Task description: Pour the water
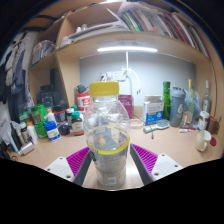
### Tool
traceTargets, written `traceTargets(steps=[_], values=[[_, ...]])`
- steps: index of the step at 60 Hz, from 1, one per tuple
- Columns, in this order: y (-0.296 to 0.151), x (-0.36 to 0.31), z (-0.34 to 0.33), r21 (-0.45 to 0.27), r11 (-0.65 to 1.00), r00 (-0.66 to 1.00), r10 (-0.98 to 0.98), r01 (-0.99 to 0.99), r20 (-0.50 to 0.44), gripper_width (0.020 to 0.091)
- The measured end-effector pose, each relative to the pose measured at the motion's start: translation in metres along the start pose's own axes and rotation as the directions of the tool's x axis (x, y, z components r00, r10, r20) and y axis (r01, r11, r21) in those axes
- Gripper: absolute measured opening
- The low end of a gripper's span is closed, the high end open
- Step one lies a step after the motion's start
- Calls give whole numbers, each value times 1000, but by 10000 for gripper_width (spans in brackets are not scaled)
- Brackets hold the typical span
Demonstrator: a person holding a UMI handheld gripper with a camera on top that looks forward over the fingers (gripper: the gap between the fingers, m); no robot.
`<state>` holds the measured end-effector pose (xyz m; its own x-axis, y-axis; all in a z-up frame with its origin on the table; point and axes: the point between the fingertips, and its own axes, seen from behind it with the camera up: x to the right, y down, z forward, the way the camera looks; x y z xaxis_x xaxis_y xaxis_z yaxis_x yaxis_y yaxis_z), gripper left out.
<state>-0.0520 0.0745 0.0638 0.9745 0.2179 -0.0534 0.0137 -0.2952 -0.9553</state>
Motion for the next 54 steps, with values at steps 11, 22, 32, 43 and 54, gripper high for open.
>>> traceTargets(steps=[11,22,32,43,54], values=[[-2,-3,27,61,998,1000,-19,18,16,599],[-2,-6,31,72,997,999,-23,20,40,515],[2,-6,33,10,1000,997,-19,18,73,469],[-59,30,16,-31,960,953,281,-279,116,469],[-119,126,4,-82,619,607,784,-781,131,467]])
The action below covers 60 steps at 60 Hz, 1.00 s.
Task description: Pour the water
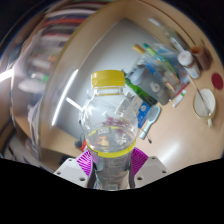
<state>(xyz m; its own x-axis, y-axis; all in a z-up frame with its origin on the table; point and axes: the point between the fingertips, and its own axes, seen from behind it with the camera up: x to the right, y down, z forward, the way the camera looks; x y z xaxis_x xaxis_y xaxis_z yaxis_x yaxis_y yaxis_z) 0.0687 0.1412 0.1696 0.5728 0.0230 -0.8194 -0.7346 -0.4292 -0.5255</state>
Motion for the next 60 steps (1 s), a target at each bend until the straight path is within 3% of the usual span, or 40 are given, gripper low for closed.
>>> traceTargets(steps=[8,16,23,37,52,56,60], values=[[-45,36,-10,-16,883,883,469,-468,36,467],[-74,42,-17,-96,594,582,804,-799,123,465],[-92,50,-15,-144,373,347,920,-917,180,466],[-125,66,-18,-145,100,61,965,-984,255,467],[-124,62,-19,-145,119,82,968,-982,239,465],[-120,49,-22,-139,261,229,951,-955,210,465],[-127,30,-30,-99,559,533,821,-823,205,463]])
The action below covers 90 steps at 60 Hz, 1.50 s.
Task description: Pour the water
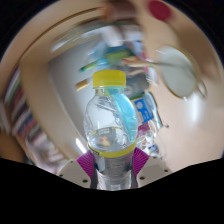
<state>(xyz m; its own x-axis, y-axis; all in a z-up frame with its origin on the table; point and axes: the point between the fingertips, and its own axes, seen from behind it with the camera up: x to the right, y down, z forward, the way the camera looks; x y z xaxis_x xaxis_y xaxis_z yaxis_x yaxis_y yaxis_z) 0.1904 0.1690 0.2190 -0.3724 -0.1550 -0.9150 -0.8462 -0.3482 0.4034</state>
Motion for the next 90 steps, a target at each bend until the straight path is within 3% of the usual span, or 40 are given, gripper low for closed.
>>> traceTargets(steps=[3,6,13,16,20,24,28,31,35,41,50,55,57,62,77,82,87,90], values=[[10,-28,-14,-46,957,958,-286,286,8,466],[21,-68,-18,-35,830,830,-557,557,7,465],[-6,-193,-48,140,367,375,-926,920,-36,470],[-37,-238,-67,215,171,203,-970,961,-135,470],[-88,-268,-87,247,-98,-15,-948,964,-317,475],[-146,-268,-103,196,-289,-165,-862,937,-480,482],[-205,-232,-115,98,-385,-263,-773,918,-577,487],[-257,-191,-121,2,-395,-313,-730,918,-607,488],[-282,-117,-119,-114,-346,-341,-722,931,-602,515],[-309,-51,-119,-190,-321,-370,-734,928,-569,547],[-321,-3,-116,-212,-322,-384,-733,923,-562,567],[-337,24,-125,-272,-294,-400,-715,916,-573,581],[-336,16,-124,-223,-309,-380,-717,925,-585,582],[-343,21,-126,-178,-260,-314,-746,949,-587,573],[-342,22,-128,-176,-251,-306,-753,952,-582,587],[-343,29,-131,-224,-219,-311,-747,950,-587,643],[-343,39,-143,-294,-126,-288,-737,947,-611,859],[-331,36,-149,-285,-96,-257,-750,954,-609,840]])
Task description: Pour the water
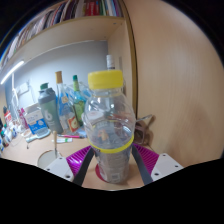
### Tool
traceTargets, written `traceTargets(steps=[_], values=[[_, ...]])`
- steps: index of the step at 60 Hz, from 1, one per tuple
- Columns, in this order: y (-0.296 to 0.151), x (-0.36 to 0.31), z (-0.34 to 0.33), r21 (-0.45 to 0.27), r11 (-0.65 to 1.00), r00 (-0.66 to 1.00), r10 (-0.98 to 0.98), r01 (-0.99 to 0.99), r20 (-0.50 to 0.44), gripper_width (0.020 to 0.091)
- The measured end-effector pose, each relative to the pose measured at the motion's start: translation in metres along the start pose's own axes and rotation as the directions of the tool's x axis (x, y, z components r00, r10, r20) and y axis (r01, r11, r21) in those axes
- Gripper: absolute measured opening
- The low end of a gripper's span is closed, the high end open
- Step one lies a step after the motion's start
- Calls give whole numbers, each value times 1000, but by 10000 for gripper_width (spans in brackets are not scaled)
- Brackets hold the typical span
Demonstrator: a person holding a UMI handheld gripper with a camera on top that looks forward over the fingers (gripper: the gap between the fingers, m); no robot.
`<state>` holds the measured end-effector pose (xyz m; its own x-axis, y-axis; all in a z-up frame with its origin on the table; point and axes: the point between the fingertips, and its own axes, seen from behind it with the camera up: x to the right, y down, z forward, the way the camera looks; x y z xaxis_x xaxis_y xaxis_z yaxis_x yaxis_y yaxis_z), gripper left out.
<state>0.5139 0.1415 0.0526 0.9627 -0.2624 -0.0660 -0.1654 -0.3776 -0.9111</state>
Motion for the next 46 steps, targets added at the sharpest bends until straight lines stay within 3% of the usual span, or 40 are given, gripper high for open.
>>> traceTargets(steps=[14,15,16,29,46], values=[[6,-11,-79,-40,998,999,-37,38,16,841],[7,-12,-87,-44,998,999,-42,42,14,819],[8,-12,-95,-47,998,999,-47,47,12,842],[12,-32,-219,-73,996,999,-45,44,-7,838],[-4,-59,-371,-45,998,999,-37,37,-14,844]])
